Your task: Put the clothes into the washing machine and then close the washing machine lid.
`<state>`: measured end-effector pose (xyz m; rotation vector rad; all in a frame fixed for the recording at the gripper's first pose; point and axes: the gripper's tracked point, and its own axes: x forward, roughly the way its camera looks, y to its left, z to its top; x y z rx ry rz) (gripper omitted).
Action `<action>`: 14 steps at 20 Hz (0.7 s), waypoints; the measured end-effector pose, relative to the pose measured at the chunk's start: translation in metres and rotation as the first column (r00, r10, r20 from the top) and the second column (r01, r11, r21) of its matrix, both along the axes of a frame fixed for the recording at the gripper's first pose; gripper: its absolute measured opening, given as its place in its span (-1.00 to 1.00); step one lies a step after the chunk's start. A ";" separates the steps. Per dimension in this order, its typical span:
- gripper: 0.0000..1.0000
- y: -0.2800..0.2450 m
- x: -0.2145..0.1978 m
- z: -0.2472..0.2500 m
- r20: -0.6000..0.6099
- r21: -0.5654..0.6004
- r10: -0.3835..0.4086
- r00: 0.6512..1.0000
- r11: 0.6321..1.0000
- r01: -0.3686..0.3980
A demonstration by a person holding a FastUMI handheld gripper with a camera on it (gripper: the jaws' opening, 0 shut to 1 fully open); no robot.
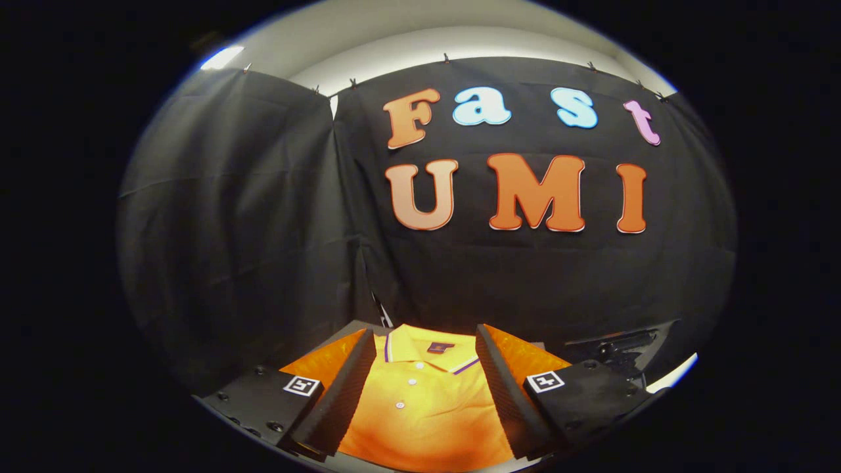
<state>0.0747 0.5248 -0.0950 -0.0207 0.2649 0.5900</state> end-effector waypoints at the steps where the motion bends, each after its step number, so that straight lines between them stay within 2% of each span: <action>1: 0.97 0.011 0.003 -0.013 -0.014 -0.023 0.004 1.000 1.000 -0.004; 3: 0.97 0.024 0.006 -0.040 -0.048 -0.081 0.004 0.999 0.997 -0.008; 7: 0.96 0.031 0.015 -0.092 -0.144 -0.158 -0.062 0.988 0.987 0.039; 10: 0.98 0.028 0.020 -0.115 -0.236 -0.144 -0.104 0.966 0.987 0.071; 14: 0.98 0.030 0.018 -0.120 -0.253 -0.138 -0.035 0.967 0.990 0.000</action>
